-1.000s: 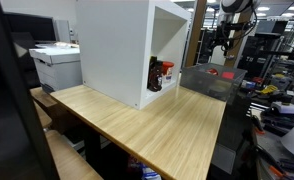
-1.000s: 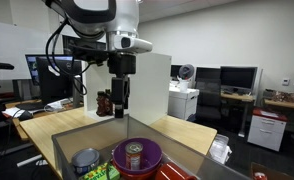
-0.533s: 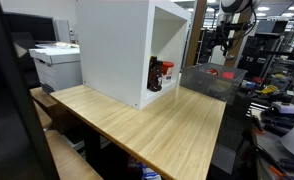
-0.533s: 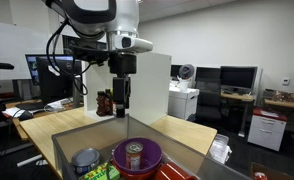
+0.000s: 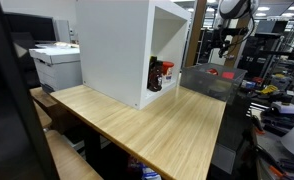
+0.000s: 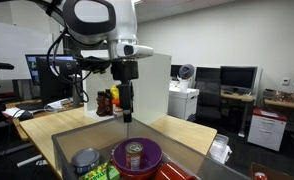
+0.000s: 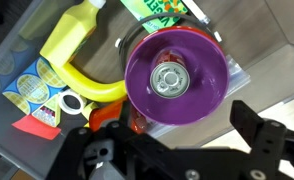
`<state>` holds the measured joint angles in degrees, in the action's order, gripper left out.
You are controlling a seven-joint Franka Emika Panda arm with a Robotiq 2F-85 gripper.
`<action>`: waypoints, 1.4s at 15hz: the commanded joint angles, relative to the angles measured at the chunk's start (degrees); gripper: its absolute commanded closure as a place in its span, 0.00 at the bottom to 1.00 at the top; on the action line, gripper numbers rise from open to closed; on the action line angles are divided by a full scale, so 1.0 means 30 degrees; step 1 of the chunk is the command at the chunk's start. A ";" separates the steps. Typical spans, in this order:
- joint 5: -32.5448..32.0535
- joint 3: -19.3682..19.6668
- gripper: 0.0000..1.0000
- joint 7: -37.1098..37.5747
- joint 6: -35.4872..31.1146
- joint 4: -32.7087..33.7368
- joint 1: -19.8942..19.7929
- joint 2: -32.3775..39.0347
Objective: Put the canned food in the white shelf
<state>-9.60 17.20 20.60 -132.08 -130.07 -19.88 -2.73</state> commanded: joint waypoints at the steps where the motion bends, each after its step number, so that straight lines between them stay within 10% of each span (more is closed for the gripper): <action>1: 0.0425 0.0096 0.00 -0.0520 -0.0738 -0.0405 0.0167 0.0523; 21: 0.1612 0.0361 0.00 -0.1184 -0.3947 -0.0528 0.0551 0.3798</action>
<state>-4.86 17.49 18.38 -142.34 -130.86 -19.02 8.30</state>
